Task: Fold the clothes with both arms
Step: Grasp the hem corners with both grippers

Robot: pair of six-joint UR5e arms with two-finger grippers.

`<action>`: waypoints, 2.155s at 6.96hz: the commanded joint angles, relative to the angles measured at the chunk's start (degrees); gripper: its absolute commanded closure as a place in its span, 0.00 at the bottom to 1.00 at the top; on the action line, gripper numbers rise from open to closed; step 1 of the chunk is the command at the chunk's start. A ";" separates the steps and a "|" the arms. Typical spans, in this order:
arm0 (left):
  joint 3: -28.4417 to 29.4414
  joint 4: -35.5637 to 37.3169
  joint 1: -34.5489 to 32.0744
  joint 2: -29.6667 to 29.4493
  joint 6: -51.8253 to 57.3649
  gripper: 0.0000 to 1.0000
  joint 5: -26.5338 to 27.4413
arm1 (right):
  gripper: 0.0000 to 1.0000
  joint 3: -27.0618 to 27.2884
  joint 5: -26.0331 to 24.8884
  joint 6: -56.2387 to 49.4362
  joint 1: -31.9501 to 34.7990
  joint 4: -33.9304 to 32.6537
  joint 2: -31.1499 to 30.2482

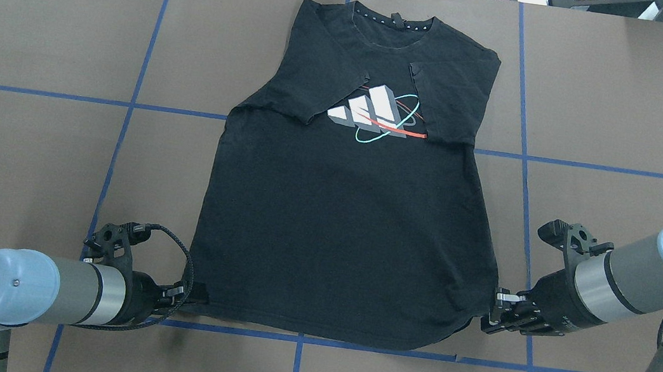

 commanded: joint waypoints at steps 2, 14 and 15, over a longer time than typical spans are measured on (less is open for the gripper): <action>0.44 0.00 0.33 -0.17 0.00 0.22 0.01 | 1.00 0.00 0.02 0.00 0.12 0.00 -0.01; -0.96 4.84 -0.45 -2.90 0.09 1.00 -0.08 | 1.00 -0.44 1.42 -0.26 0.92 -0.09 -0.10; -2.09 4.92 -0.72 -2.64 0.09 1.00 -0.25 | 1.00 -0.44 2.29 -0.26 1.00 -0.09 -0.28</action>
